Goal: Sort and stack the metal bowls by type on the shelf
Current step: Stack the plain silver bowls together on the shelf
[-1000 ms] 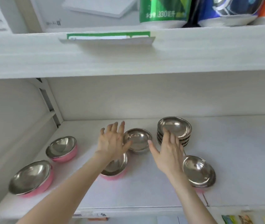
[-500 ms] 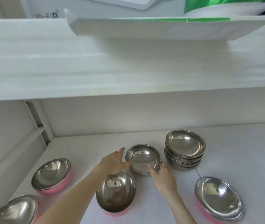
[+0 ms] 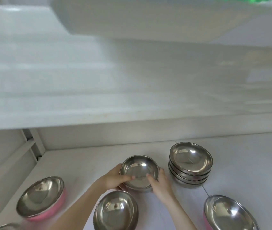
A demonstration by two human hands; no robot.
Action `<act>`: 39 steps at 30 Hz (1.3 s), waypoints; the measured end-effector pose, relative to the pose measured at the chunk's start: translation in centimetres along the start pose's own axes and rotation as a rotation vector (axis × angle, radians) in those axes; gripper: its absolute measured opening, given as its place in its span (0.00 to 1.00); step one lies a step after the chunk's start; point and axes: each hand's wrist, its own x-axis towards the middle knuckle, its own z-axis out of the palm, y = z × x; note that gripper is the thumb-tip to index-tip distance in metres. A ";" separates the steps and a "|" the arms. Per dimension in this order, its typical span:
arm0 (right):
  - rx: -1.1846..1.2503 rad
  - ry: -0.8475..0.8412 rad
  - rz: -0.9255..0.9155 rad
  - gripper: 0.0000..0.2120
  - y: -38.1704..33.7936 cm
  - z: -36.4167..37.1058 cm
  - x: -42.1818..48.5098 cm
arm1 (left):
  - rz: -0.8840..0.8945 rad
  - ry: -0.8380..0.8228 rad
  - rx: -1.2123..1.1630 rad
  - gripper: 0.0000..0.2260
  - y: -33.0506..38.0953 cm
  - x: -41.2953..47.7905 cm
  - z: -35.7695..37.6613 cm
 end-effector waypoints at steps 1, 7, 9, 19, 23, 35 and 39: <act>0.014 -0.005 -0.009 0.13 -0.4 0.0 -0.2 | 0.014 0.012 -0.002 0.21 0.3 -0.7 -0.1; 0.086 -0.002 -0.090 0.15 -3.7 -1.0 -2.5 | 0.089 0.137 0.044 0.26 3.0 -4.9 -0.8; 0.086 0.003 -0.128 0.15 -4.8 -1.9 -3.7 | 0.123 0.169 0.033 0.26 3.9 -6.4 -0.6; 0.059 0.022 -0.226 0.10 -6.3 -8.7 -8.2 | 0.181 0.240 -0.049 0.25 7.6 -10.0 5.3; 0.070 0.044 -0.230 0.04 -5.9 -11.6 -8.2 | 0.199 0.254 -0.050 0.24 9.6 -9.3 7.8; -0.076 0.004 -0.262 0.14 -5.6 -21.3 -1.8 | 0.239 0.546 -0.063 0.22 15.5 -3.4 15.7; -0.155 -0.024 -0.304 0.12 -5.0 -23.1 0.9 | 0.210 0.612 -0.079 0.22 16.3 -1.1 17.7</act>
